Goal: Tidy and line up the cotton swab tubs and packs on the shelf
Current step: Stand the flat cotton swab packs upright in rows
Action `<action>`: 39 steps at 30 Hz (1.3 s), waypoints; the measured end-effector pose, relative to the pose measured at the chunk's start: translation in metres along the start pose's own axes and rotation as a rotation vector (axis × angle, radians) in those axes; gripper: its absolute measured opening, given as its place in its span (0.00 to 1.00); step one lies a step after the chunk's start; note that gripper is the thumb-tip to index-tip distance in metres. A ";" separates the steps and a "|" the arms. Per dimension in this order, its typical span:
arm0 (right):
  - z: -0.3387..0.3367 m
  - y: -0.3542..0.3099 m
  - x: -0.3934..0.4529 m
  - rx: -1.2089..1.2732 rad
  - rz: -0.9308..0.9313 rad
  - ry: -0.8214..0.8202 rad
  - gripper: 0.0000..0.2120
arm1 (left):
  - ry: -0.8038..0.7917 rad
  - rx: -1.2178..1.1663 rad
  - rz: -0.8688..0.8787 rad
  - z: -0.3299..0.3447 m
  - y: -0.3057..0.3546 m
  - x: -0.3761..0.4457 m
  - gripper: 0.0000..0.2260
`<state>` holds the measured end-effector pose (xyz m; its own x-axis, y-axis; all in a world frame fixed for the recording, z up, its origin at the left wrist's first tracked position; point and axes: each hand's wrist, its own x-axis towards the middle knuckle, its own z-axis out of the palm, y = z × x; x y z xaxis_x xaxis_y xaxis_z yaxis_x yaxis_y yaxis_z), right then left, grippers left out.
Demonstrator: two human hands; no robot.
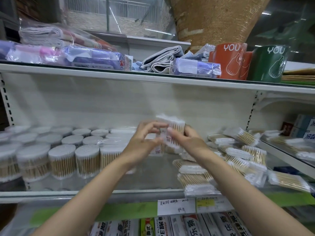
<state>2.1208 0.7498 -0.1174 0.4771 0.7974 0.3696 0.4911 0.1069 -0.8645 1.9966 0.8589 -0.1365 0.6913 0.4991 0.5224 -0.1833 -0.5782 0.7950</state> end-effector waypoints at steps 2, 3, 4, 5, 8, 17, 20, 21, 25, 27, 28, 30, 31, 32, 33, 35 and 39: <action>-0.008 -0.001 0.008 0.025 -0.014 -0.040 0.07 | 0.062 0.189 0.066 -0.011 0.003 0.013 0.11; -0.011 -0.001 0.011 0.059 -0.007 -0.107 0.06 | 0.075 0.292 0.097 -0.017 0.002 0.021 0.13; -0.013 0.000 0.014 0.074 0.004 -0.168 0.05 | 0.064 0.382 0.105 -0.022 0.001 0.028 0.17; -0.014 0.006 0.020 0.068 0.007 -0.196 0.06 | 0.029 0.463 0.089 -0.025 0.000 0.034 0.20; -0.013 0.023 0.035 -0.127 0.025 -0.155 0.11 | -0.070 0.734 0.060 -0.028 -0.005 0.043 0.20; 0.018 0.046 0.053 -0.599 -0.018 -0.171 0.18 | -0.227 1.227 0.010 -0.025 -0.017 0.047 0.14; 0.020 0.047 0.051 -0.613 -0.008 -0.223 0.21 | -0.276 1.297 -0.043 -0.019 -0.019 0.050 0.15; 0.018 0.047 0.051 -0.629 -0.011 -0.234 0.23 | -0.287 1.303 -0.057 -0.017 -0.018 0.051 0.17; -0.003 0.045 0.050 -0.552 -0.010 -0.205 0.24 | -0.285 1.148 -0.053 0.000 -0.010 0.057 0.22; -0.020 0.043 0.051 -0.494 -0.001 -0.168 0.20 | -0.235 1.027 -0.004 0.013 -0.005 0.061 0.18; -0.029 0.041 0.052 -0.470 0.005 -0.146 0.18 | -0.209 0.965 0.013 0.020 -0.003 0.064 0.15; -0.050 0.039 0.054 -0.418 0.015 -0.092 0.14 | -0.186 0.882 0.034 0.034 0.001 0.072 0.12; -0.060 0.039 0.055 -0.403 0.013 -0.068 0.12 | -0.189 0.865 0.049 0.041 0.003 0.076 0.10; -0.069 0.039 0.056 -0.395 0.009 -0.048 0.11 | -0.199 0.854 0.055 0.048 0.003 0.080 0.10; -0.077 0.040 0.056 -0.393 0.008 -0.036 0.11 | -0.215 0.845 0.049 0.054 0.004 0.084 0.10; -0.091 0.041 0.055 -0.377 0.015 -0.027 0.11 | -0.257 0.822 0.015 0.064 0.004 0.088 0.10; -0.111 0.042 0.050 -0.374 0.032 -0.024 0.11 | -0.293 0.765 -0.022 0.085 0.004 0.090 0.08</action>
<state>2.2464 0.7286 -0.0978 0.4814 0.8109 0.3328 0.7108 -0.1390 -0.6896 2.1172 0.8468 -0.1122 0.8634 0.3878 0.3227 0.2866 -0.9034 0.3189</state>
